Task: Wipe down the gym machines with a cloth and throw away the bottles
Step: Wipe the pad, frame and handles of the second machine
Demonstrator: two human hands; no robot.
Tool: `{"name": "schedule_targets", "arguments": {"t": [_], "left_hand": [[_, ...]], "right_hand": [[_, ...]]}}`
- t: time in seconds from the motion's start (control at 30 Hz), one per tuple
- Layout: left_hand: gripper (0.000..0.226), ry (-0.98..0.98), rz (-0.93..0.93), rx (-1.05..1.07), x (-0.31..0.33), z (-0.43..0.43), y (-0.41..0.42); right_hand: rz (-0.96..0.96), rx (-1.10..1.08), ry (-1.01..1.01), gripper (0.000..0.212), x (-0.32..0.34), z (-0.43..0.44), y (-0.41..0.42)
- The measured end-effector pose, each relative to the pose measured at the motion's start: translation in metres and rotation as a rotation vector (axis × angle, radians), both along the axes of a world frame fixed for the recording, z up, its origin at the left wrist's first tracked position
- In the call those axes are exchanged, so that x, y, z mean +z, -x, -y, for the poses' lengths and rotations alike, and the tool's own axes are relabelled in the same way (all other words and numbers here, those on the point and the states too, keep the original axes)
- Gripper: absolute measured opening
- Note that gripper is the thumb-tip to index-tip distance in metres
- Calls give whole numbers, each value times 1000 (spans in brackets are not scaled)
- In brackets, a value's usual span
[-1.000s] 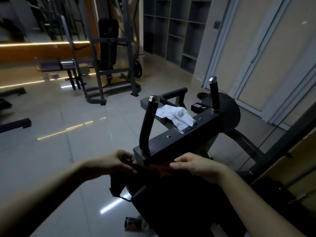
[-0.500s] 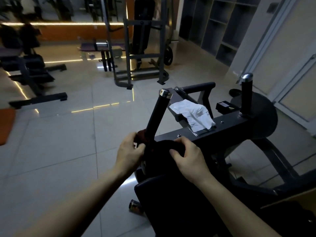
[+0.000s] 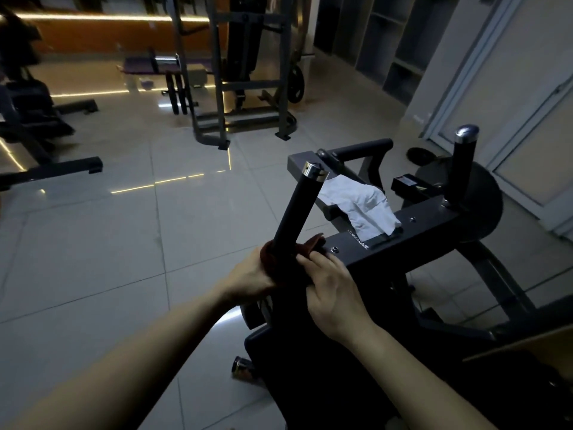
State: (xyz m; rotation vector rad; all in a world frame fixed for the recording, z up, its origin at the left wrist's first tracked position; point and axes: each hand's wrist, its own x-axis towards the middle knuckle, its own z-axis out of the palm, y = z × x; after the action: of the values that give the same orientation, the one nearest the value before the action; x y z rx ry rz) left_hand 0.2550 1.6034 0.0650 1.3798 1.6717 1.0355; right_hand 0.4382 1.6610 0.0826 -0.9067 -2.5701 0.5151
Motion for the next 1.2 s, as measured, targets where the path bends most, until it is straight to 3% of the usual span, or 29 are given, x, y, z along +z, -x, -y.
{"name": "schedule_targets", "arguments": {"t": [0.07, 0.2, 0.37, 0.5, 0.57, 0.67, 0.8, 0.9, 1.0, 1.07, 1.2], "left_hand": [[42, -34, -35, -4, 0, -1, 0], [22, -260, -99, 239, 4, 11, -25], [54, -157, -453, 358, -21, 29, -36], [55, -209, -572, 322, -11, 42, -28], [56, -194, -488, 274, 0, 35, -20], [73, -229, -153, 310, 15, 16, -32], [39, -299, 137, 414, 11, -4, -45], [29, -141, 356, 72, 22, -15, -11], [23, 86, 421, -255, 34, -19, 15], [27, 26, 405, -139, 31, -18, 6], [30, -256, 269, 477, 17, -6, -54]], "right_hand": [[14, -19, 91, 51, 12, -5, 6], [-83, -57, 252, 43, 28, 1, 15], [-199, -122, 311, 32, 26, 3, 10], [-299, -136, 383, 22, 28, -10, 6], [-334, -172, 333, 23, 24, -13, 2], [-371, -244, 217, 28, 23, -15, -5], [-354, -231, 158, 20, 23, -29, -9], [-240, -194, 120, 19, 17, -48, -1], [-181, -129, 108, 22, 6, -59, 11], [-201, -124, 98, 24, 0, -64, 14], [-192, -91, 30, 30, -9, -70, 16]]}}
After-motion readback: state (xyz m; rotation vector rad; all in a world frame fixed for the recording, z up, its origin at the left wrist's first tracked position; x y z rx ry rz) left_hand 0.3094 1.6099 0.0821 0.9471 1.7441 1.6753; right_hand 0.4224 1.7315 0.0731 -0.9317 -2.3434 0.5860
